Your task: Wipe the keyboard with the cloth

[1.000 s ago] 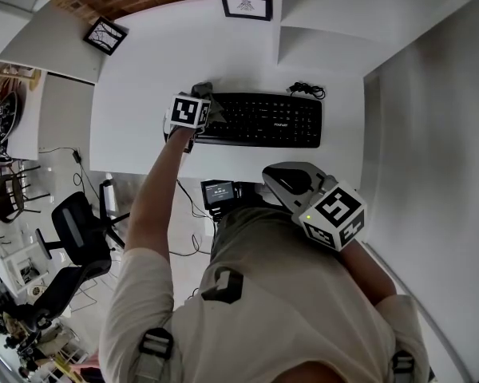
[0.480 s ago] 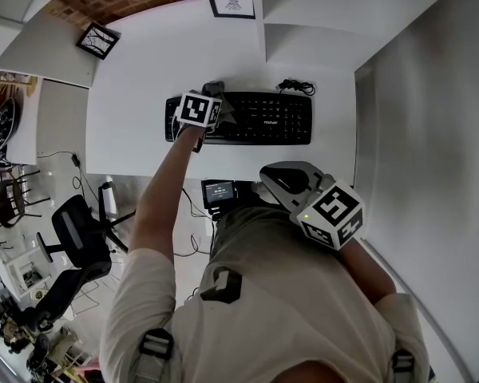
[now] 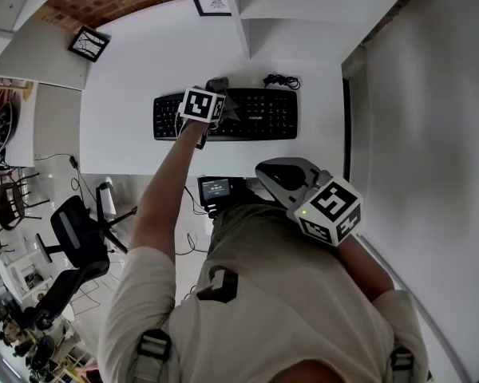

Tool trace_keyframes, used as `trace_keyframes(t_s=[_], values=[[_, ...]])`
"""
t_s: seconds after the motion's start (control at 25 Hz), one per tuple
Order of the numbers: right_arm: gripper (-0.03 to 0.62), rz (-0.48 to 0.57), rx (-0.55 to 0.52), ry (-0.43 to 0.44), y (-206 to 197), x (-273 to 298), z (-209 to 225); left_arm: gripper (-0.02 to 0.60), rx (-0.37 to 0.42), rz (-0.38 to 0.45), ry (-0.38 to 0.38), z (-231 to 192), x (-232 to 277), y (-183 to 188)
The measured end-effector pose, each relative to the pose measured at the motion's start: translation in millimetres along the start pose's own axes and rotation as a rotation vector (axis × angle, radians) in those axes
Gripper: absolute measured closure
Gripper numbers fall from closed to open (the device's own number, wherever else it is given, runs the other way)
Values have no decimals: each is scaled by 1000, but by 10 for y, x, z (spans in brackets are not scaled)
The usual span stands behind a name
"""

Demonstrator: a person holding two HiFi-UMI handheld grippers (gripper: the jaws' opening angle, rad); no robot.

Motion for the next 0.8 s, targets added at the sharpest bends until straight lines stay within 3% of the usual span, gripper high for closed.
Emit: trace_keyframes(t_s=[0.8], values=[[588, 53, 48, -8, -219, -454, 134, 572, 57, -6, -73, 968, 208, 425]])
Point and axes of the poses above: the fingertips, and each gripper's own axes: x forward along the fingers, z to its right, y out of its top, the point moved 4 cm from there along -x, backward along the fingers, and after that the axes turned 11 degrees about -z, right-handed, at the moved point
